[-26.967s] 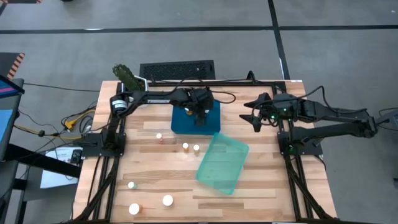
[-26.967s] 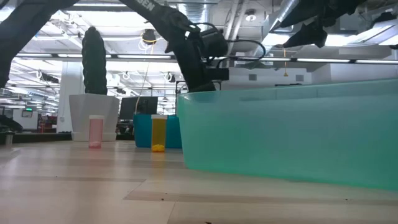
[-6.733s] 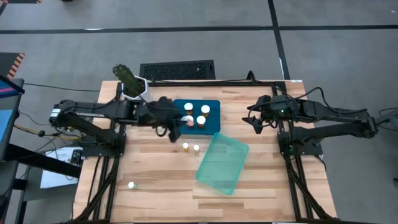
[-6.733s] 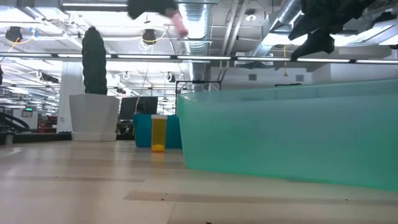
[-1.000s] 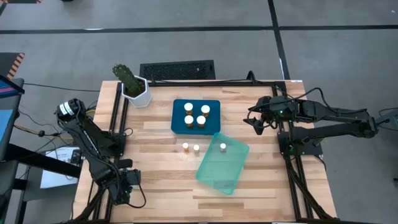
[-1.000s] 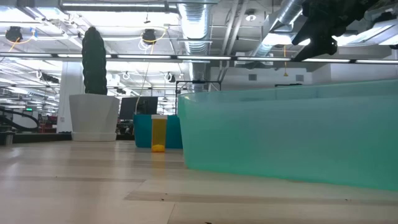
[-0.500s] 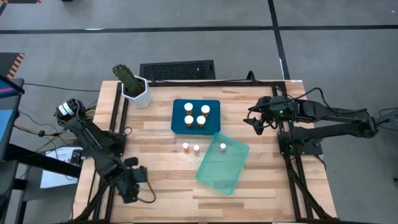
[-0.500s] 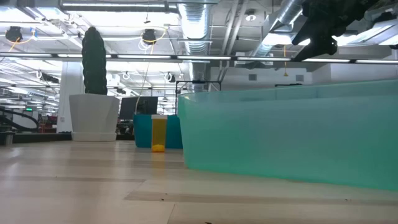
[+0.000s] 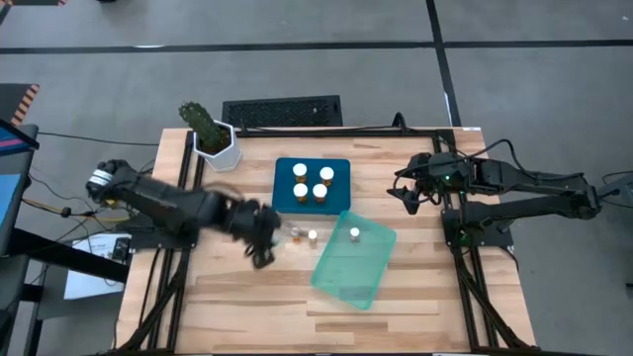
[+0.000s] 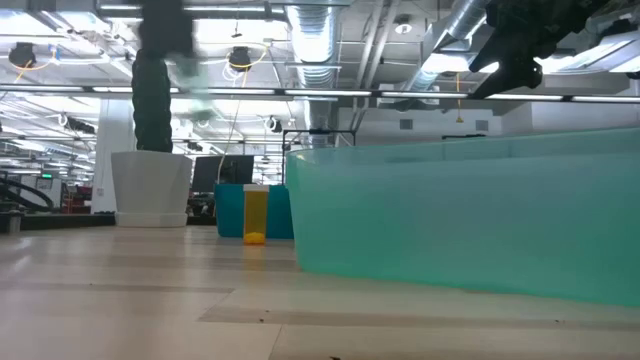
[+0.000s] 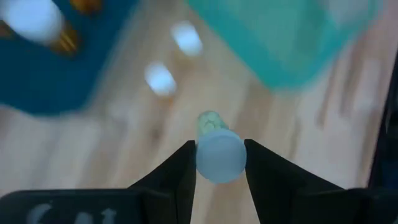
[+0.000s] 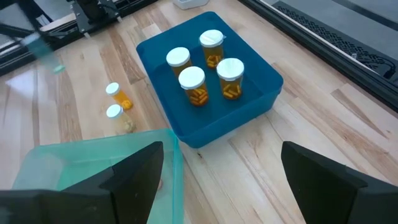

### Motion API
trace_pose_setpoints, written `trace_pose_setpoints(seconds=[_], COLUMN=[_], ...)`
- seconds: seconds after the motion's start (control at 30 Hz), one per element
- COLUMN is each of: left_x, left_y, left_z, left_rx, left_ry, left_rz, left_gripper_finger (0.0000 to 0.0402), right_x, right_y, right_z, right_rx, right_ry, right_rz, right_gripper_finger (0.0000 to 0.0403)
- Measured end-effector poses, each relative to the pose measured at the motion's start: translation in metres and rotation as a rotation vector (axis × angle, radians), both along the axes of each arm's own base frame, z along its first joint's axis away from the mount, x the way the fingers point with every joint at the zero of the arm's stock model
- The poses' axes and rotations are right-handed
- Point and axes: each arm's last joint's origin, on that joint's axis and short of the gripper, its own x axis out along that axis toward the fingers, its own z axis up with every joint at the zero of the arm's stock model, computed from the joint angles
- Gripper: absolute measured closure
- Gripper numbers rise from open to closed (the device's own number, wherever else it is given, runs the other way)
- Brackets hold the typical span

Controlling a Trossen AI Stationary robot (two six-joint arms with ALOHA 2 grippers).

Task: Pick and place medicine bottles into bin by pill shape (circle, oval)
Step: Put the small green pill bottle into the green bin

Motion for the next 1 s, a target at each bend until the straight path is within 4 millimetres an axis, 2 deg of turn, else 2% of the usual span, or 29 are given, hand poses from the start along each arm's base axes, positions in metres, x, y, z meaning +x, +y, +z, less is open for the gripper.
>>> trace_pose_setpoints(seconds=[0.1,0.2,0.4,0.5,0.73,0.87,1.0], left_x=[0.019,0.037,0.095,0.128,0.192,0.217,0.235], left_y=[0.027,0.047,0.066,0.070,0.069,0.066,0.063], left_z=[0.016,0.027,0.041,0.048,0.045,0.039,0.023], left_rx=[0.029,0.086,0.158,0.172,0.224,0.217,0.196], left_ry=[-0.097,-0.119,-0.162,-0.196,-0.236,-0.240,-0.228], left_rz=[0.027,0.009,-0.082,-0.131,-0.242,-0.276,-0.297], left_gripper_finger=[0.0287,0.0287,0.0287,0.0287,0.0287,0.0287,0.0287], right_x=[0.000,0.000,0.000,-0.001,-0.001,-0.003,-0.005], right_y=[0.000,0.000,0.000,-0.001,-0.002,-0.003,-0.003], right_z=[0.000,0.000,-0.001,-0.001,-0.001,-0.004,-0.006], right_rx=[0.000,-0.001,-0.002,-0.001,0.000,0.002,-0.004], right_ry=[0.000,-0.004,0.007,0.009,0.018,0.048,0.083], right_rz=[0.000,0.000,-0.001,-0.007,-0.014,-0.024,-0.043], right_gripper_finger=[0.0069,0.0069,0.0069,0.0069,0.0069,0.0069,0.0069])
